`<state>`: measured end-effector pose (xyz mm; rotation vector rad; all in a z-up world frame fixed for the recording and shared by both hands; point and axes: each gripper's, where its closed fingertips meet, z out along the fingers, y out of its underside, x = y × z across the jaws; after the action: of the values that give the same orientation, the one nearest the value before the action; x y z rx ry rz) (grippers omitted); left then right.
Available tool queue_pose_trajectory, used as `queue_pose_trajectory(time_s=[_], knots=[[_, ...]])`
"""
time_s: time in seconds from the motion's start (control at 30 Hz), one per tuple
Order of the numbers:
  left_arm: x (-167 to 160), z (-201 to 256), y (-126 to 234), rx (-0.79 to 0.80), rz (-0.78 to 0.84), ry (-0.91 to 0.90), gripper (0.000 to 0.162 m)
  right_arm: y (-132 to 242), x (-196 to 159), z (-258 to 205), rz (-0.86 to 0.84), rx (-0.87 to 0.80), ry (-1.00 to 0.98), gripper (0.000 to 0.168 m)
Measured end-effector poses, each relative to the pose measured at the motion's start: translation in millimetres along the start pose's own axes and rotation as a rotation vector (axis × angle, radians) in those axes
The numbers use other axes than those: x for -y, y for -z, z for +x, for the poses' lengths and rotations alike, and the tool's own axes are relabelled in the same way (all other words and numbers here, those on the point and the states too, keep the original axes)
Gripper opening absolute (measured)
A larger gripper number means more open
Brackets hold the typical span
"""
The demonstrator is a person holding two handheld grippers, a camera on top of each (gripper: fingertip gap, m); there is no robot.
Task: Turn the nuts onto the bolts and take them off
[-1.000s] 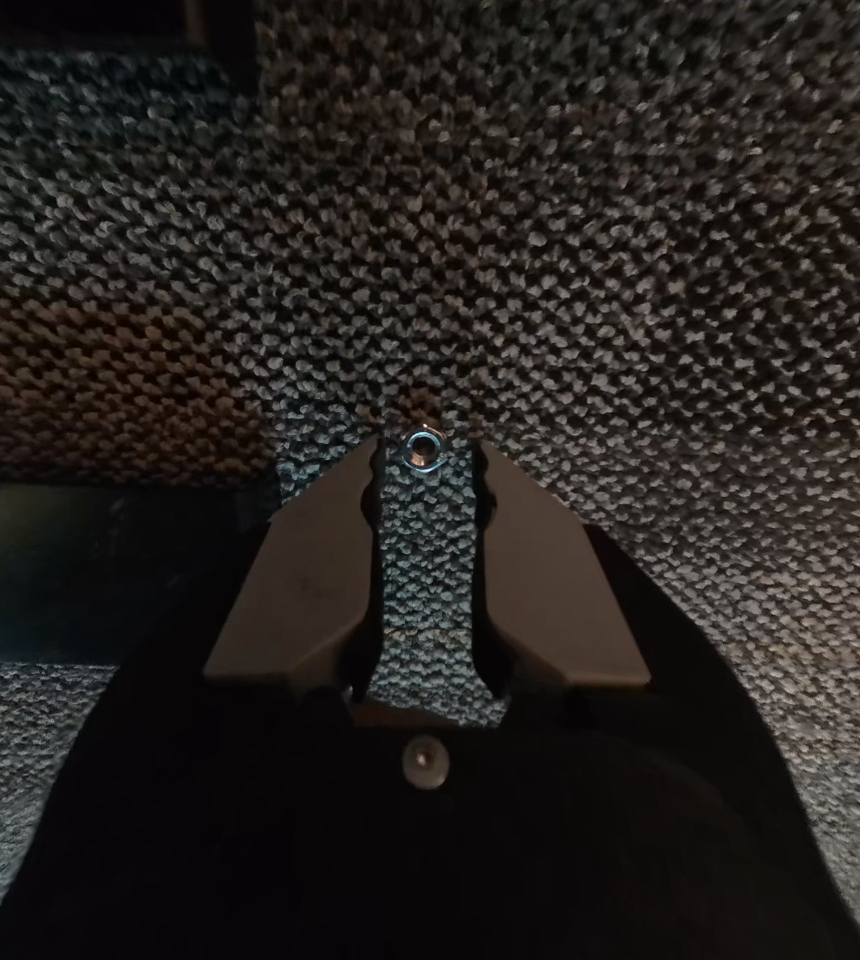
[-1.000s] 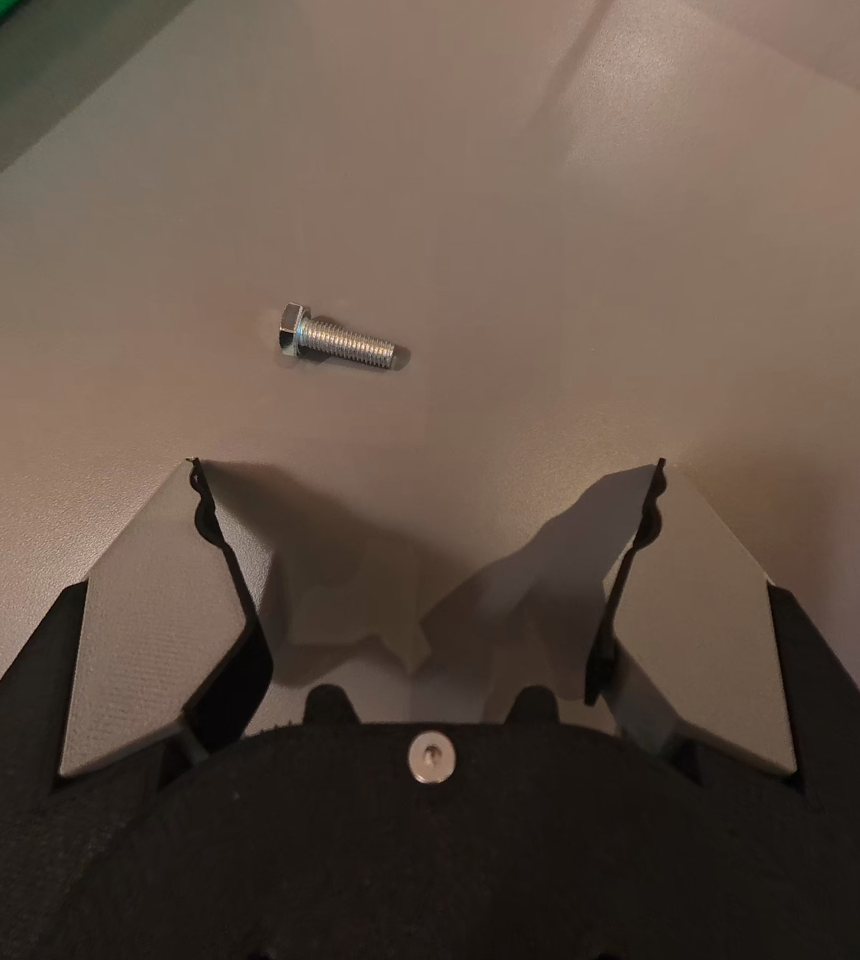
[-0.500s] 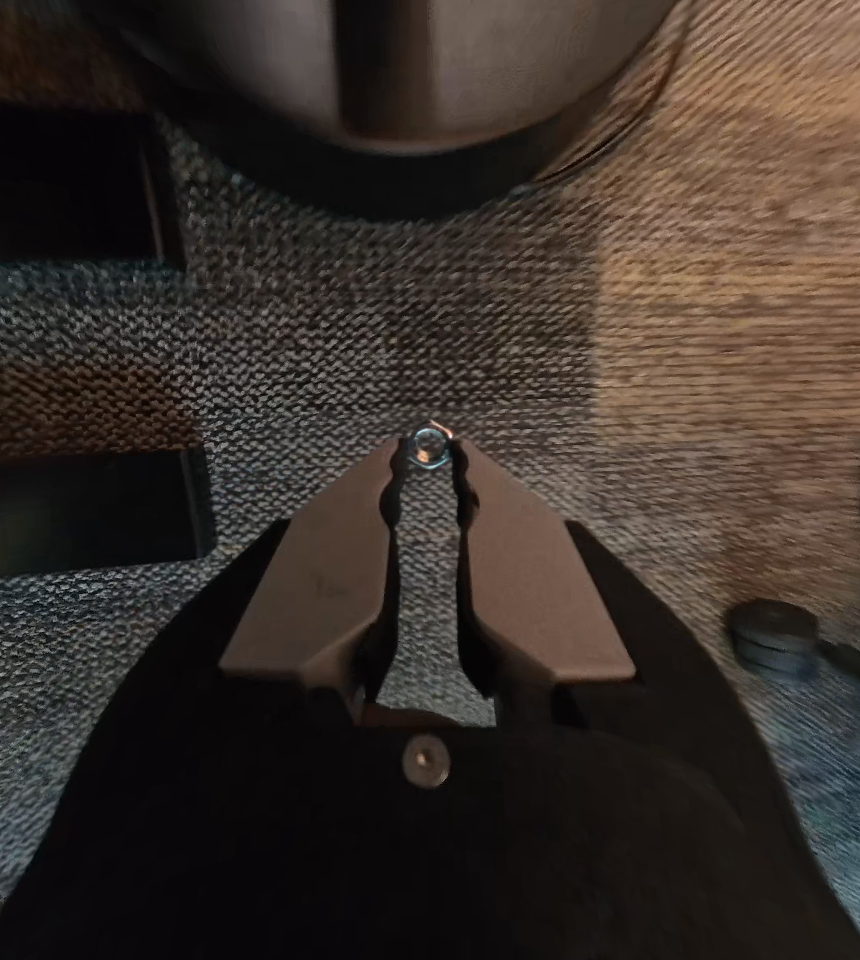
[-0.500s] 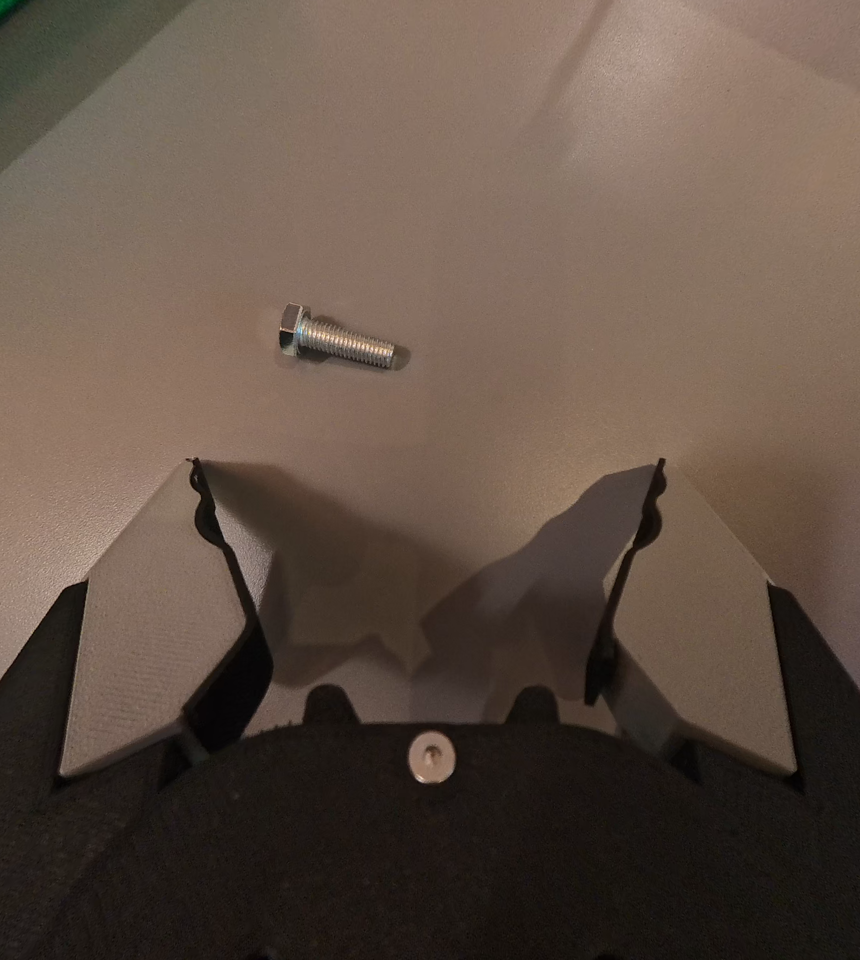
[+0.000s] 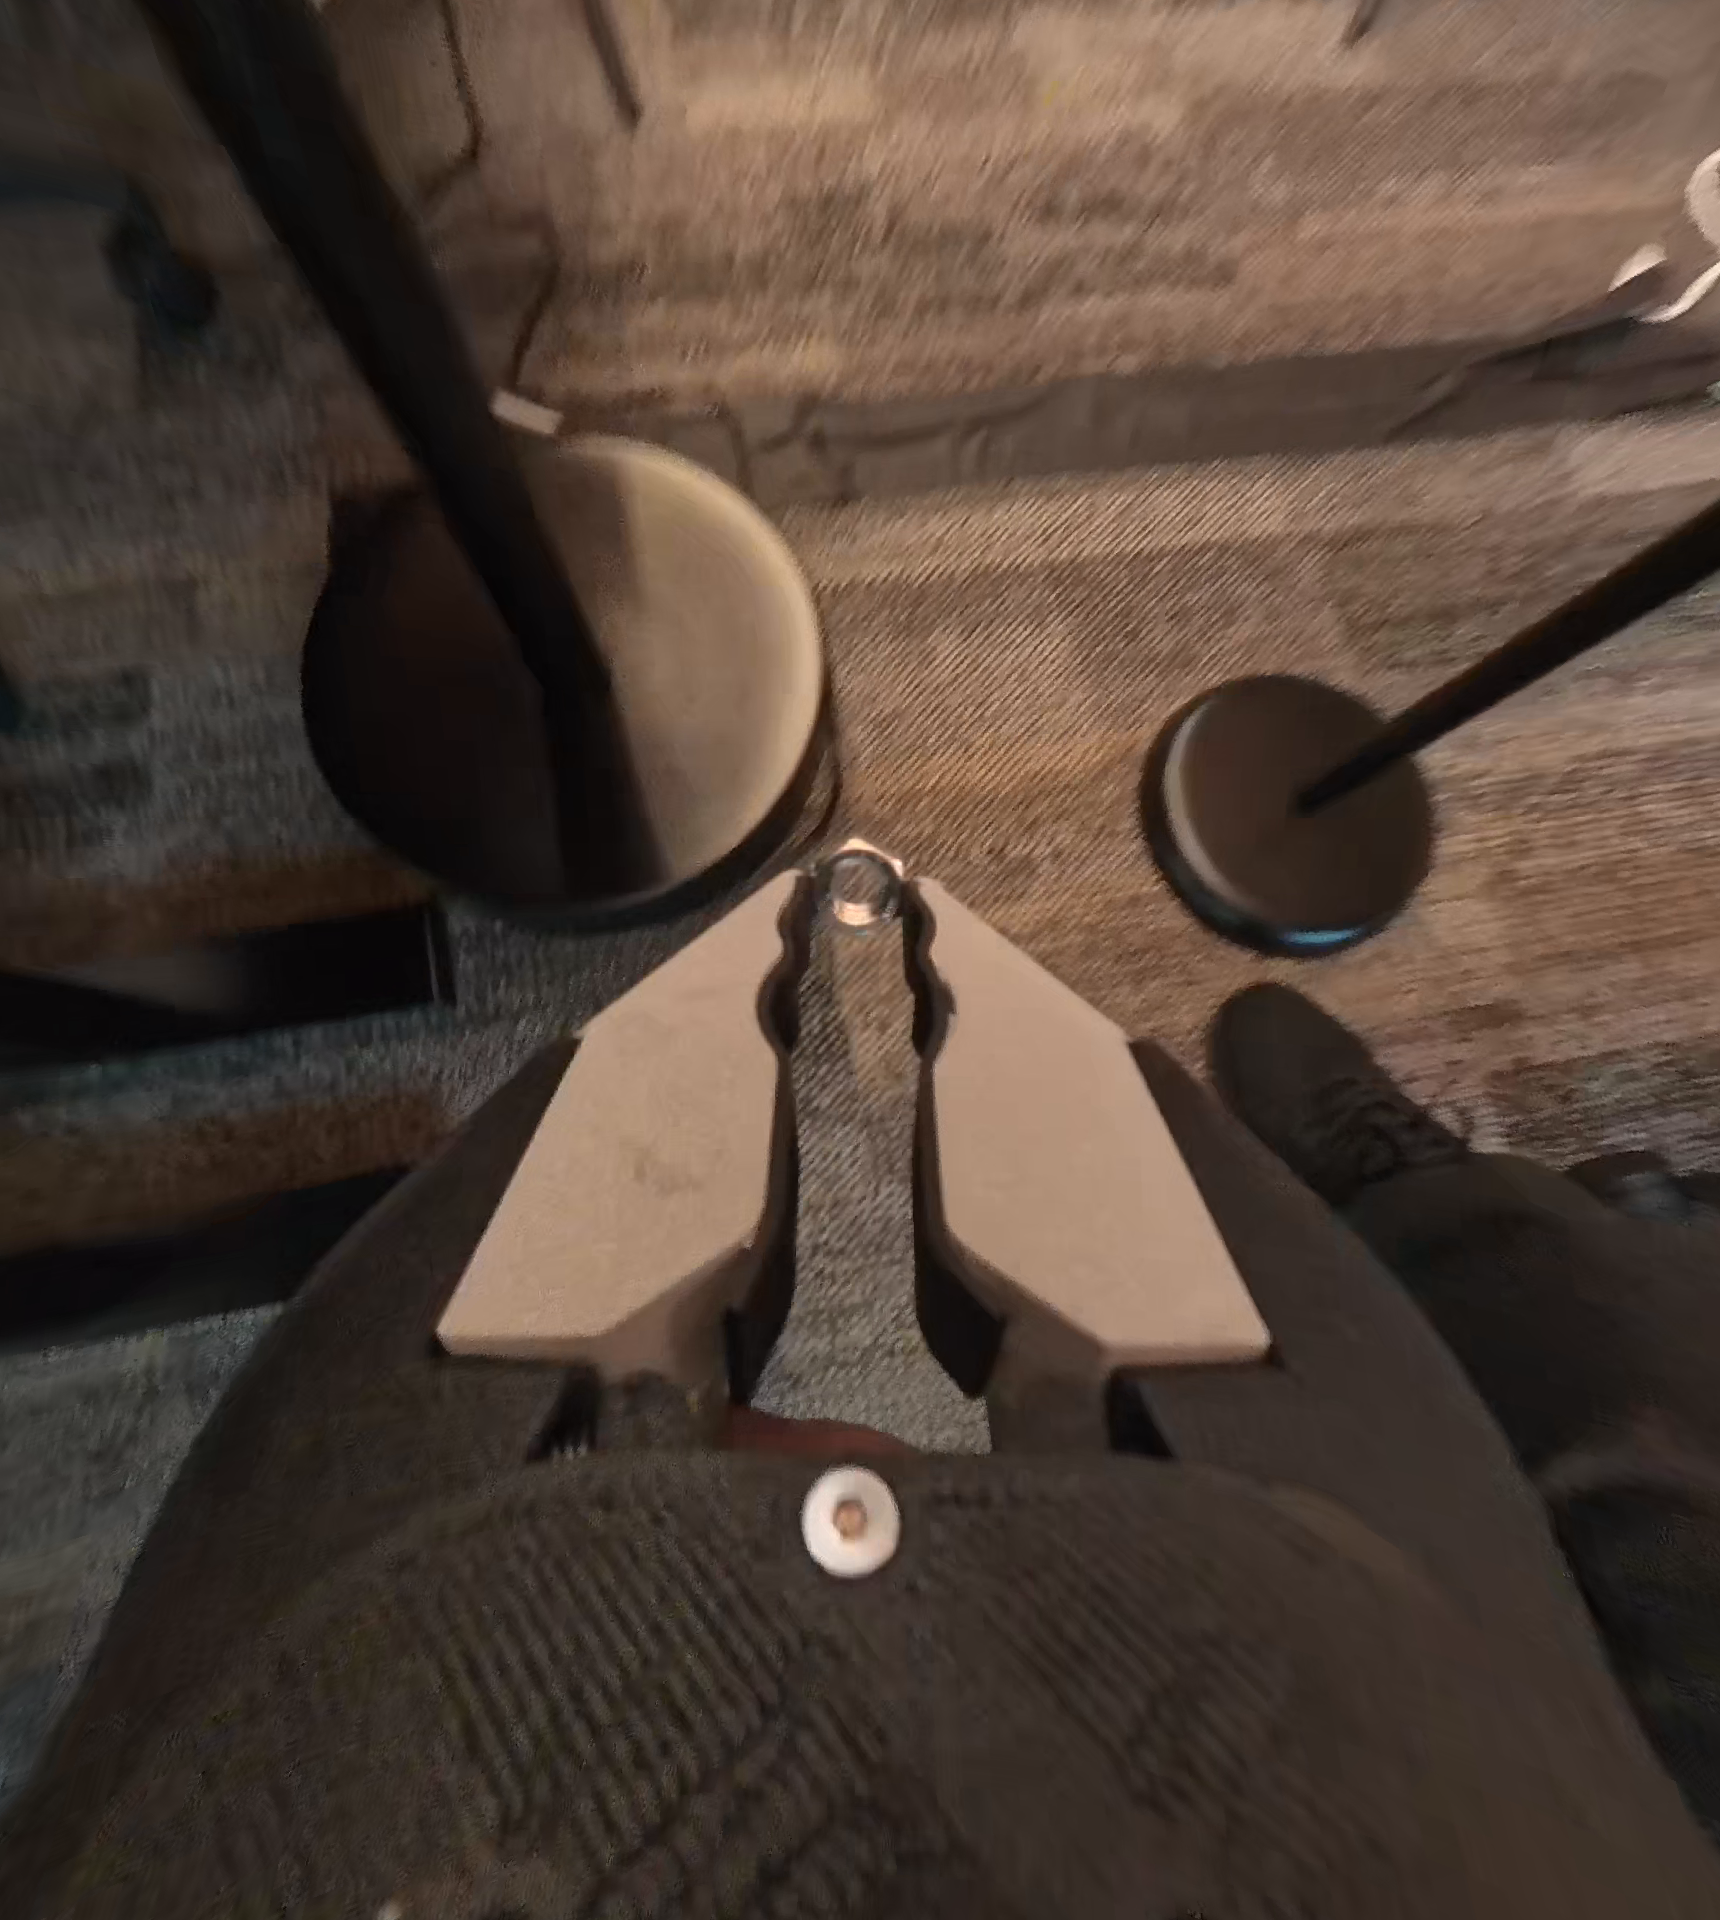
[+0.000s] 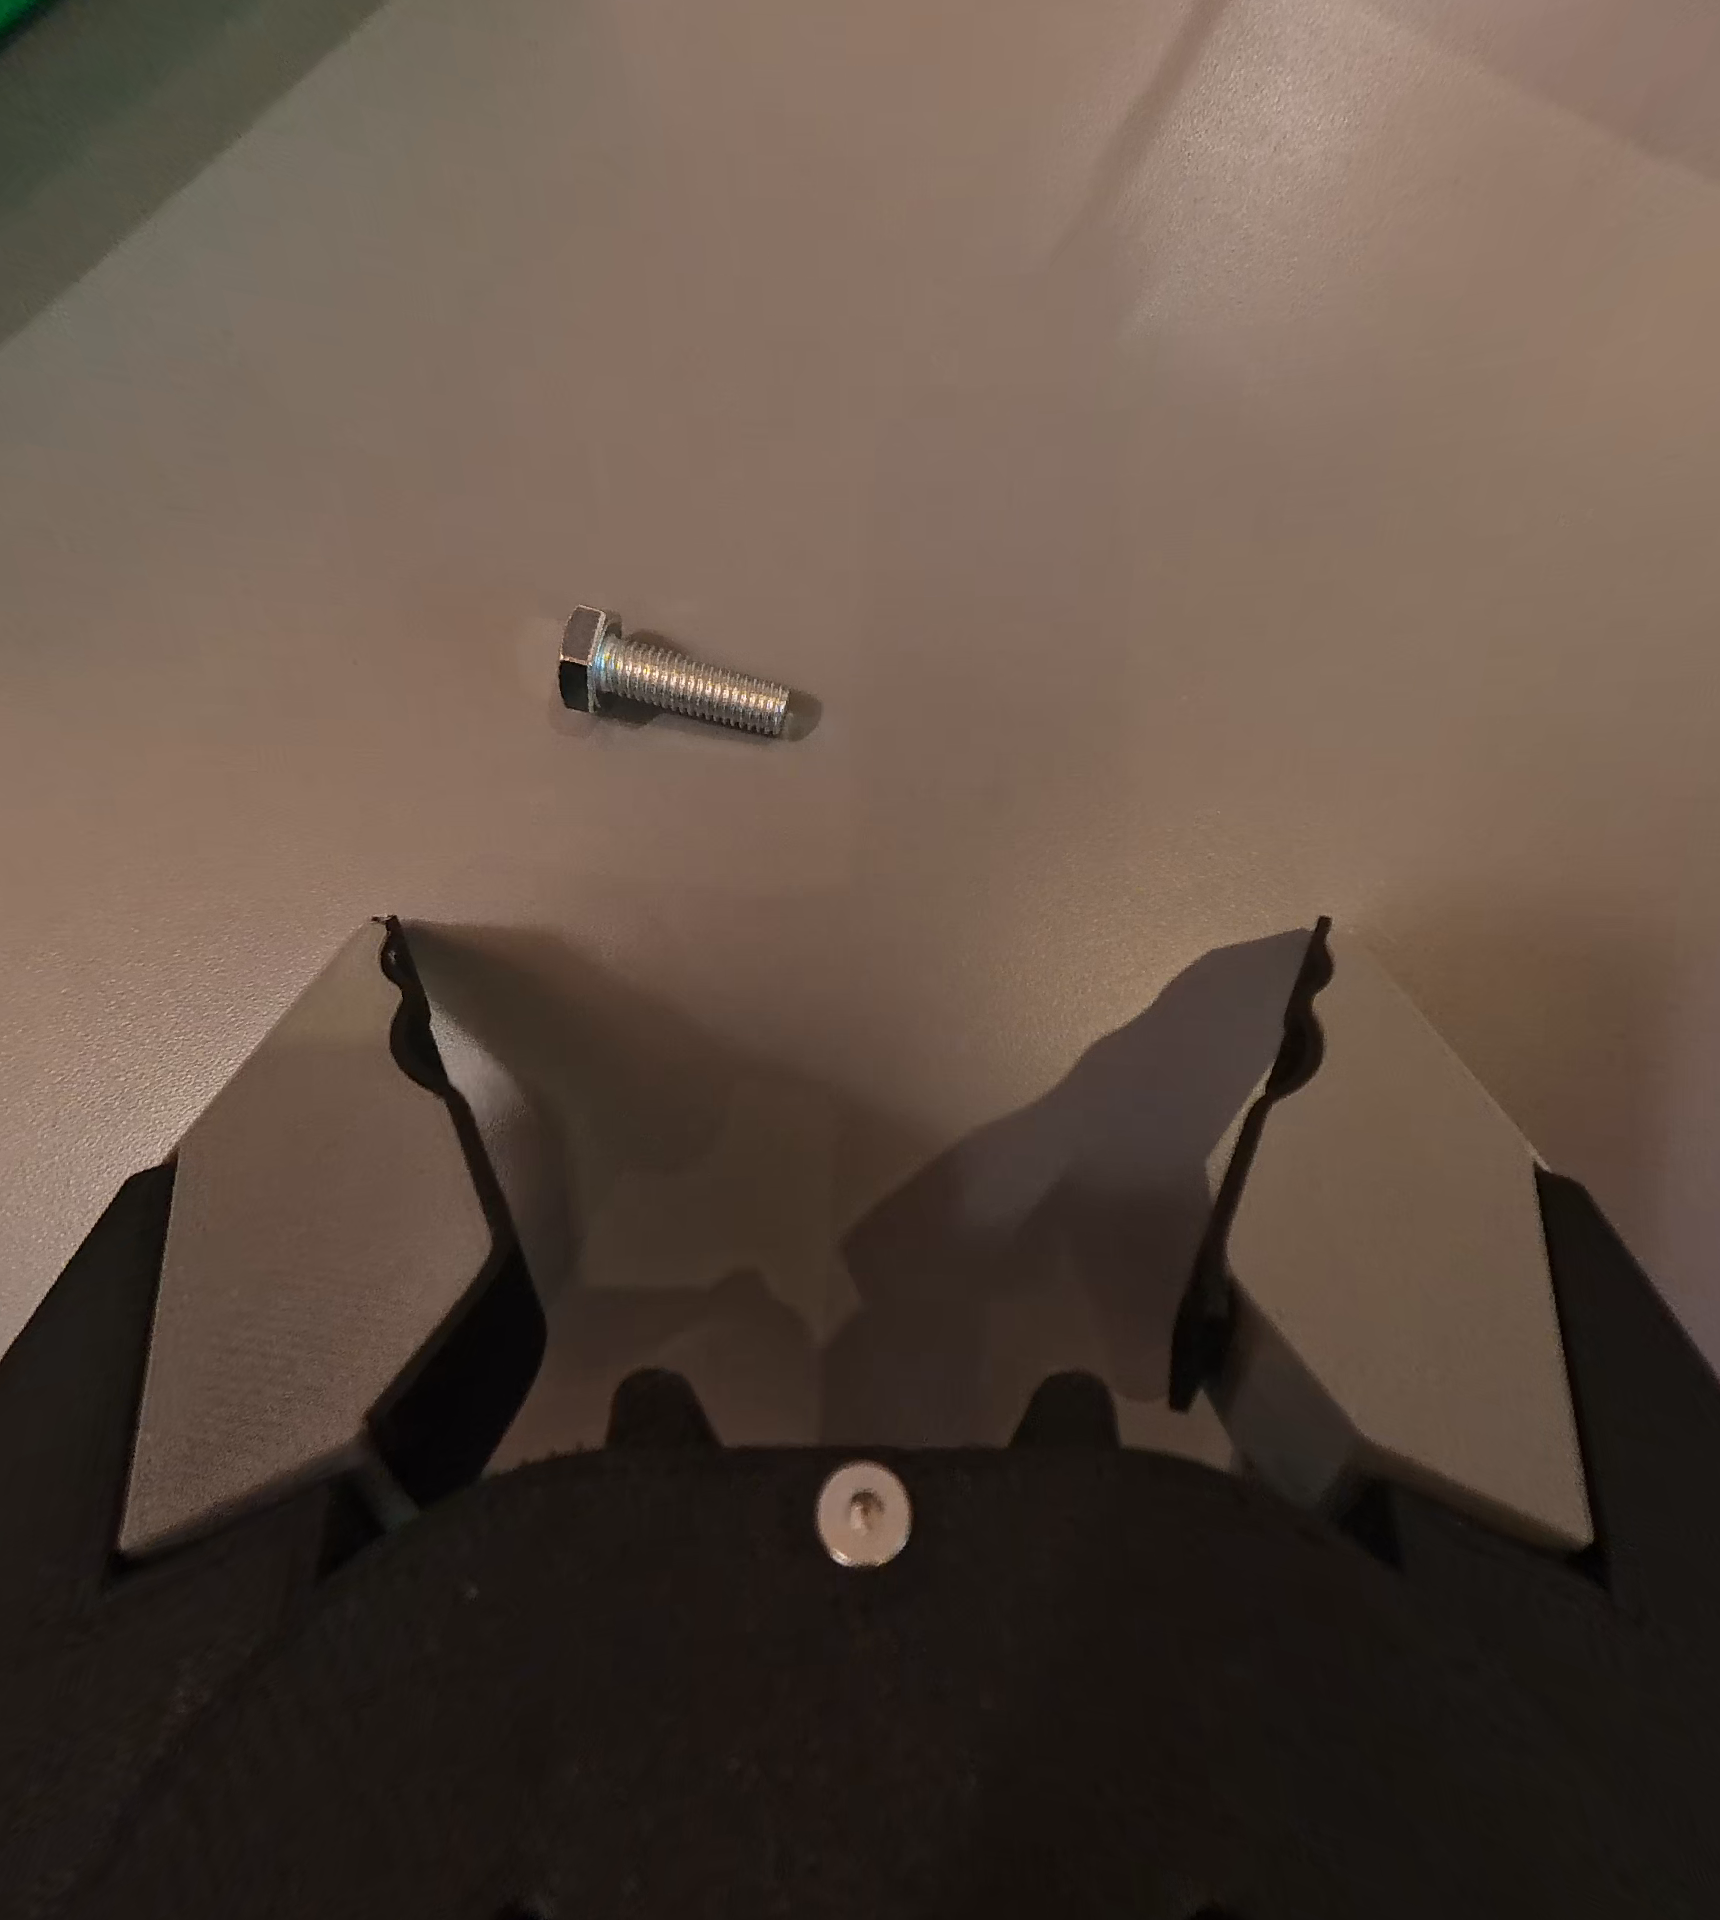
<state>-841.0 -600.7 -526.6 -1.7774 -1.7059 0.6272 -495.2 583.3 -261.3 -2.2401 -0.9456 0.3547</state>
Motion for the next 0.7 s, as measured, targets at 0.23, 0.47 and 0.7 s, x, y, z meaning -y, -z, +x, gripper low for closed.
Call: queue_pose_trajectory(time_s=[0.23,0.47,0.7], knots=[[109,182,129,-0.308,0.241,-0.400,0.015,2,-2,0,0.002,0.105,0.113,0.156],[140,388,206,-0.667,0.362,-0.765,0.016,6,-7,4,0.003,0.172,0.186,0.156],[163,547,213,-0.991,0.389,-0.904,0.015,6,-7,4,0.004,0.171,0.186,0.156]])
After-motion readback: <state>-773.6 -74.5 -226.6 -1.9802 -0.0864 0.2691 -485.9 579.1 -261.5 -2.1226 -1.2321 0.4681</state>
